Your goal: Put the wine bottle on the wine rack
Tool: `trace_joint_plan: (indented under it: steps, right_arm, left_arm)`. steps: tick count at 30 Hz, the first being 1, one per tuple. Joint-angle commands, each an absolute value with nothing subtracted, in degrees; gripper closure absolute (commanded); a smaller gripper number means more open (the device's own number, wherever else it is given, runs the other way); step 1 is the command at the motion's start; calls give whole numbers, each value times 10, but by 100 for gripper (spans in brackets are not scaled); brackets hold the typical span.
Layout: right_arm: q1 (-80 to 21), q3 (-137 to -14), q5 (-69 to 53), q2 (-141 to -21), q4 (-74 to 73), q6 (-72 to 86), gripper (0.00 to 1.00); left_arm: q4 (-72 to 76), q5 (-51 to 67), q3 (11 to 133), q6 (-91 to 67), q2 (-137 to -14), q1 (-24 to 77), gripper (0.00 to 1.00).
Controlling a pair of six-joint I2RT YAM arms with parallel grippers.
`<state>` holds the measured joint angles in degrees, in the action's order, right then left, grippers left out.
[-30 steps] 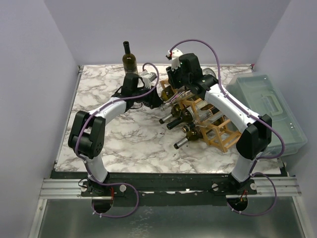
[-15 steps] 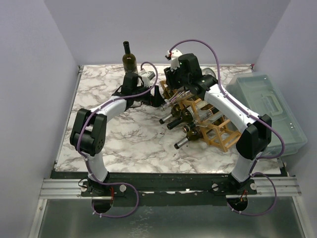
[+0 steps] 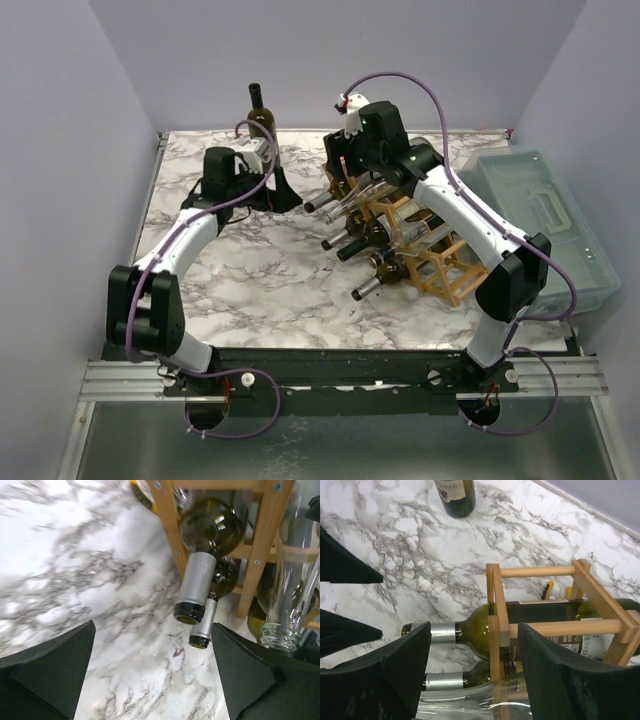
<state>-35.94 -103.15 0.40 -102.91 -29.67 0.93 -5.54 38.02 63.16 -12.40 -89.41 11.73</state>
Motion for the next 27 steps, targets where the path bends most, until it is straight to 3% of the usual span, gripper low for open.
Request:
trace_joint_plan:
  steps: [1, 7, 14, 20, 27]
  right_arm:
    - [-363, -1083, 31, -1037, -334, 40, 25]
    - [-363, -1068, 65, -986, -312, 60, 14]
    - [-363, -936, 52, -856, -219, 105, 5]
    - [-363, -863, 35, -768, -199, 108, 4]
    - [-363, -823, 29, -707, -218, 103, 4]
  left_arm:
    - [-66, 283, 614, -153, -799, 91, 1]
    - [42, 144, 646, -261, -759, 72, 1]
    - [60, -22, 821, -227, -906, 73, 1]
    - [81, -26, 976, -132, -1068, 76, 1]
    - [89, -33, 1074, -88, -1186, 81, 2]
